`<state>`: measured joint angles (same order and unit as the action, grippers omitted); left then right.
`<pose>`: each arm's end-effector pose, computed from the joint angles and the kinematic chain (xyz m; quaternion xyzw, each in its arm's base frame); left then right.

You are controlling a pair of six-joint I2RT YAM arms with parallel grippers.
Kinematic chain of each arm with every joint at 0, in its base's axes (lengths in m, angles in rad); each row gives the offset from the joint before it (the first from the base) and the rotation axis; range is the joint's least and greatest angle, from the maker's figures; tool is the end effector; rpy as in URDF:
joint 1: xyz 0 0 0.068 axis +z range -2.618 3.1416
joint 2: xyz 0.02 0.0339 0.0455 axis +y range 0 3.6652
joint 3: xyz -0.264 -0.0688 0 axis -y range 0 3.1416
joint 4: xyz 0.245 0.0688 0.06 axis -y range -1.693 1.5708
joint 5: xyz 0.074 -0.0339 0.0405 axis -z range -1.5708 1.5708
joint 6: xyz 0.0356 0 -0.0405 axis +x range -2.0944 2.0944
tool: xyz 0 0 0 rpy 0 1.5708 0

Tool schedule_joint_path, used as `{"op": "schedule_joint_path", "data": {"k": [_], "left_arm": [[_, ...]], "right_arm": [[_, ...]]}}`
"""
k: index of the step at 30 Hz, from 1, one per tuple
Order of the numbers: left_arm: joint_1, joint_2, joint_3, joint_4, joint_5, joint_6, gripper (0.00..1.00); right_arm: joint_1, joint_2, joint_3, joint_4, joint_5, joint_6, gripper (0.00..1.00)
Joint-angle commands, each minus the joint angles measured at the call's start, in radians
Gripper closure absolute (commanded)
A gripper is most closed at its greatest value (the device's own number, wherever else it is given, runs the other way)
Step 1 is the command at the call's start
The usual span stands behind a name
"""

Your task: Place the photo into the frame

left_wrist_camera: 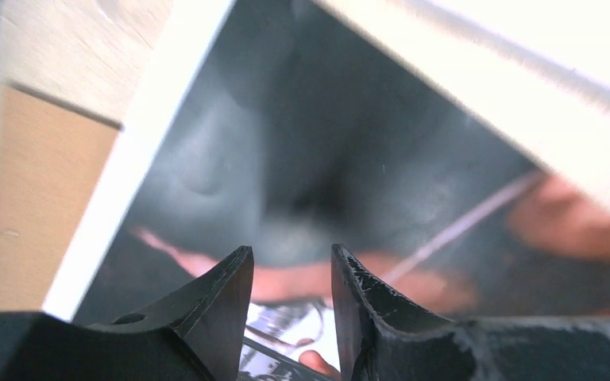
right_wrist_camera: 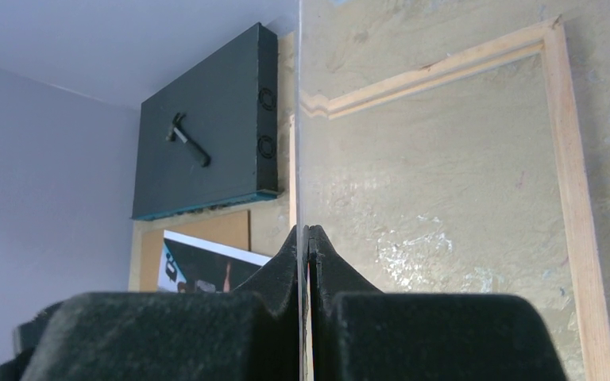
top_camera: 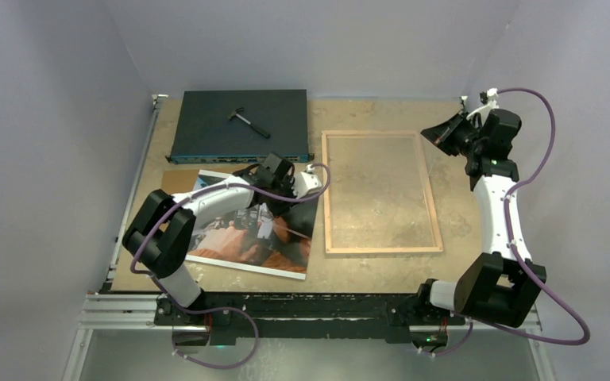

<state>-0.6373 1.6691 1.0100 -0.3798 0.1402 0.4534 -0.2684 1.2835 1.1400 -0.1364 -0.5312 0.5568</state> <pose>0.2637 -0.2014 0.1795 0.5150 0.8133 -0.0914 0.2549 0.2910 -0.0613 0.3621 0.1644 0.7695 0.2909 0.5443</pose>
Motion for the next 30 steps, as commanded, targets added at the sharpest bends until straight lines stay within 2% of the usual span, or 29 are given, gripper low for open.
{"op": "schedule_joint_path", "data": {"k": [1,3,5,6,11,16,22,30], "left_arm": [[-0.005,0.008,0.204,-0.036,0.102,-0.145,0.59],[-0.009,0.052,0.269,-0.031,0.160,-0.245,0.54],[-0.020,0.126,0.321,-0.033,0.201,-0.323,0.40],[-0.027,0.159,0.343,-0.033,0.223,-0.355,0.38],[-0.061,0.264,0.393,0.033,0.240,-0.488,0.35],[-0.081,0.332,0.430,0.053,0.186,-0.531,0.35],[-0.096,0.351,0.399,0.085,0.141,-0.504,0.41],[-0.113,0.307,0.329,0.112,0.081,-0.396,0.62]], "right_arm": [[-0.002,-0.008,-0.004,0.053,-0.066,-0.010,1.00],[-0.002,-0.014,0.006,0.044,-0.060,-0.010,1.00],[-0.002,-0.018,0.023,0.026,-0.049,0.000,1.00],[-0.002,-0.024,0.034,0.014,-0.029,-0.003,1.00],[-0.002,-0.055,0.071,-0.025,0.046,-0.022,1.00],[-0.001,-0.064,0.070,-0.029,0.053,-0.028,1.00],[-0.002,-0.054,0.061,-0.016,0.045,-0.028,1.00],[-0.002,-0.049,0.060,-0.013,0.035,-0.026,1.00]]}}
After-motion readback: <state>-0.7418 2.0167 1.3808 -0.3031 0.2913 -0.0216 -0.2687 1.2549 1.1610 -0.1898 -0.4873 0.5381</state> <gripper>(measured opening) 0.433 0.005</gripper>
